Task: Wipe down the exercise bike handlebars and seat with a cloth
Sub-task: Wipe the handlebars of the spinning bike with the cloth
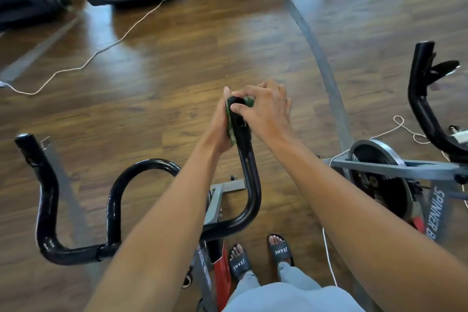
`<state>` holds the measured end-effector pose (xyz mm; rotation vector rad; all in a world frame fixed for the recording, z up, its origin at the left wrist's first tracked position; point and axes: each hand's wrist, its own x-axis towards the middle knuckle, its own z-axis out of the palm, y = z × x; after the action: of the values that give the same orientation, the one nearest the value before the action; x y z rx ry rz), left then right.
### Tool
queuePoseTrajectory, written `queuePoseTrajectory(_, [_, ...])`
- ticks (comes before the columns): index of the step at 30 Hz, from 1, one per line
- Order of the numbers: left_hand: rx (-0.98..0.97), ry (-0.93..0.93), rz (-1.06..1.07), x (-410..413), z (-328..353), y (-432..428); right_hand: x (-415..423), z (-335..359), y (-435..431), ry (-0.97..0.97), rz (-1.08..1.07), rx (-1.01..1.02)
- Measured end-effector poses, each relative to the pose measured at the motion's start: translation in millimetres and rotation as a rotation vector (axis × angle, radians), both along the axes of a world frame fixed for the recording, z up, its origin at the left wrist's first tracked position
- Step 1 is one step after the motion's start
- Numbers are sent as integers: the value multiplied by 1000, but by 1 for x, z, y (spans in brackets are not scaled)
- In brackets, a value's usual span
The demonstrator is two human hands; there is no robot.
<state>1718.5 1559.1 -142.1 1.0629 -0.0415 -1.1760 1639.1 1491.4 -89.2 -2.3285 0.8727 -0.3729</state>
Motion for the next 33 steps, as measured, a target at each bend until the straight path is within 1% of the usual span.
queuePoseTrajectory(2, [96, 90, -16, -20, -22, 14, 1, 0, 3, -3, -24, 6])
queuePoseTrajectory(3, [138, 154, -66, -30, -32, 22, 1, 0, 4, -8, -32, 18])
queuePoseTrajectory(6, [259, 355, -282, -61, -43, 44, 0, 0, 4, -31, -43, 61])
queuePoseTrajectory(9, [424, 418, -549, -78, -47, 61, -1, 0, 3, -30, -43, 82])
queuePoseTrajectory(11, [560, 368, -755, -79, -44, 74, -1, 0, 3, -31, -43, 95])
queuePoseTrajectory(15, [792, 90, -1231, -68, -39, 95, -1, -1, 4, -46, -48, 120])
queuePoseTrajectory(16, [822, 37, -1322, -66, -36, 97, -2, -2, 4, -51, -48, 131])
queuePoseTrajectory(17, [834, 8, -1366, -65, -34, 97, -2, -2, 4, -58, -50, 140])
queuePoseTrajectory(18, [822, 11, -1346, -66, -32, 96, -2, -2, 4, -65, -53, 146])
queuePoseTrajectory(19, [797, 35, -1256, -69, -30, 94, -2, -3, 5, -75, -56, 152])
queuePoseTrajectory(21, [759, 71, -999, -73, -29, 92, -2, -5, 7, -97, -67, 159])
queuePoseTrajectory(22, [745, 49, -948, -74, -29, 92, -3, -6, 7, -104, -72, 169])
queuePoseTrajectory(23, [745, 4, -974, -75, -30, 95, -3, -7, 7, -108, -74, 181])
queuePoseTrajectory(25, [769, -121, -1101, -78, -27, 100, -4, -8, 7, -105, -73, 191])
queuePoseTrajectory(26, [784, -181, -1122, -81, -22, 101, -4, -8, 7, -102, -69, 195])
queuePoseTrajectory(27, [797, -262, -1095, -82, -19, 101, -4, -8, 7, -102, -67, 207])
queuePoseTrajectory(28, [817, -374, -1014, -84, -17, 101, -4, -7, 7, -107, -69, 228])
queuePoseTrajectory(29, [839, -510, -880, -84, -15, 101, -4, -6, 6, -113, -72, 254])
queuePoseTrajectory(30, [842, -585, -688, -85, -13, 102, -4, -6, 6, -110, -73, 276])
queuePoseTrajectory(31, [814, -580, -487, -85, -8, 102, -4, -5, 4, -100, -76, 286])
queuePoseTrajectory(33, [688, -413, -152, -84, 5, 108, -8, -4, 8, -80, -59, 268])
